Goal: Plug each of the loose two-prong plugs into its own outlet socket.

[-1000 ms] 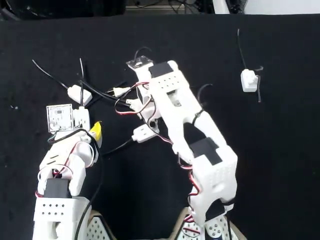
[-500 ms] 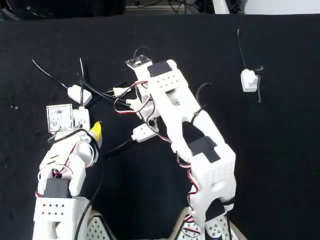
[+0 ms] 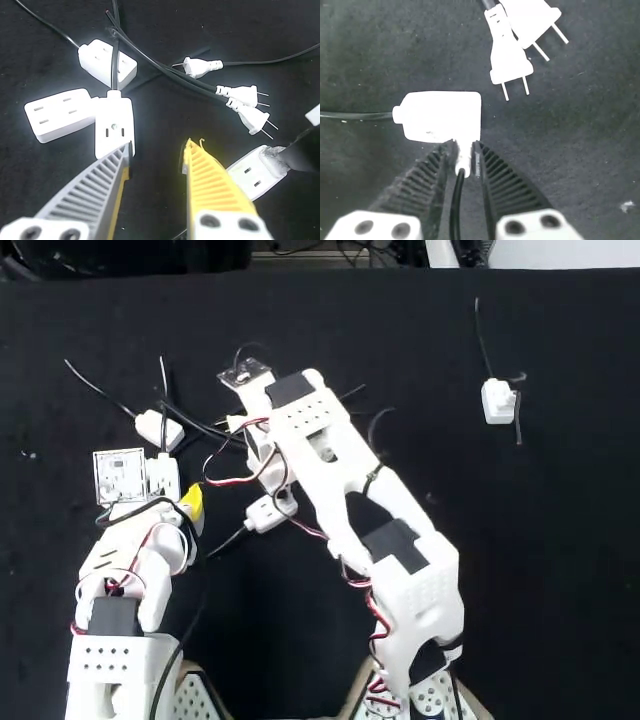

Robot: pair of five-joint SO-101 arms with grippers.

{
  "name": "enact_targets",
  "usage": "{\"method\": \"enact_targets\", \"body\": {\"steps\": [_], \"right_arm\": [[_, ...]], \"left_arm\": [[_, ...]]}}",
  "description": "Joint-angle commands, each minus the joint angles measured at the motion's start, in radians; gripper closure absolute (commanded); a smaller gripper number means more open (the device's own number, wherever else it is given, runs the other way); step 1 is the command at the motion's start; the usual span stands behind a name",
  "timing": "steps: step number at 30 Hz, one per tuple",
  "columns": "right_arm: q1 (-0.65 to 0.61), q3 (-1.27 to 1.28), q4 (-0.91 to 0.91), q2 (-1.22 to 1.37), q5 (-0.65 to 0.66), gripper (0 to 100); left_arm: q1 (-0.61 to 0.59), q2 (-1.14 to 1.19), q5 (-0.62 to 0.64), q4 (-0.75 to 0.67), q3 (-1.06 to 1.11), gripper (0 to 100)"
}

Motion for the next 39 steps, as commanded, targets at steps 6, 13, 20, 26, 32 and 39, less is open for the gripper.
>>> {"method": "enact_targets", "body": {"steps": [6, 13, 20, 26, 32, 39], "right_arm": [[-0.011, 0.074, -0.020, -0.077, -0.002, 98.8], [0.031, 0.254, -0.049, -0.302, -0.002, 98.8], [0.123, 0.374, -0.031, -0.565, 0.049, 98.8], [0.210, 0.380, 0.072, -0.630, 0.110, 98.8], [0.391, 0.381, 0.048, -0.630, 0.152, 98.8], [0.511, 0.496, -0.035, -0.630, 0.186, 98.8]], "left_arm": [[0.001, -0.008, 0.000, -0.005, -0.007, 82], [0.002, -0.008, 0.000, -0.005, -0.007, 82], [0.002, -0.008, 0.000, -0.005, -0.005, 82], [0.002, -0.008, 0.000, -0.006, -0.004, 82], [0.002, -0.008, 0.000, -0.006, -0.004, 82], [0.002, -0.008, 0.000, -0.006, -0.002, 82]]}}
